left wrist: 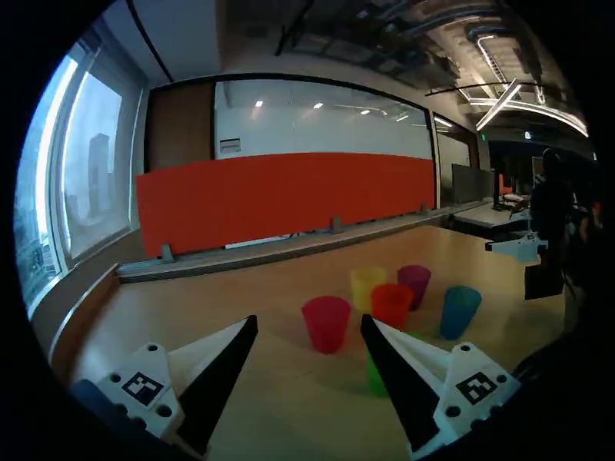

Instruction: Pour water

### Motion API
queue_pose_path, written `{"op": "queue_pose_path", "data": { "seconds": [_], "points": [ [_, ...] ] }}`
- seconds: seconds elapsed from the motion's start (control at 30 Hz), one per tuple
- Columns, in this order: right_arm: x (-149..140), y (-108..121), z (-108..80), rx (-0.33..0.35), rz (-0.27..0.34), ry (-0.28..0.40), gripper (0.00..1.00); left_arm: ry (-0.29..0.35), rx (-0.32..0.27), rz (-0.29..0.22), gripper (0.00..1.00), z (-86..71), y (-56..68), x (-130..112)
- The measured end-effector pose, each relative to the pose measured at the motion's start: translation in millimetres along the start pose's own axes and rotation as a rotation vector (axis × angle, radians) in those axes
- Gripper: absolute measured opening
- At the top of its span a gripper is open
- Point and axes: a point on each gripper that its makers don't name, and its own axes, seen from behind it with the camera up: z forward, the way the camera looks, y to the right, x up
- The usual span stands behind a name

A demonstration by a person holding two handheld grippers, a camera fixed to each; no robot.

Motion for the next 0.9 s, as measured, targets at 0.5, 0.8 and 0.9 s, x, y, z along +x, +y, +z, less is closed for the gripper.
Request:
{"op": "queue_pose_path", "data": {
  "seconds": [0.5,0.8,0.9],
  "points": [
    [38.5,23.0,-7.3,-0.172,0.093,0.152,1.0,0.131,0.138,-0.079,1.0,-14.6,-20.2,28.5],
    [50.1,28.8,-17.8,-0.236,0.106,0.203,1.0,0.188,0.231,-0.063,1.0,-25.8,-33.6,40.8],
    [52.0,28.0,-20.2,-0.243,0.108,0.21,1.0,0.191,0.253,-0.049,1.0,-26.6,-35.3,40.9]
  ]
}}
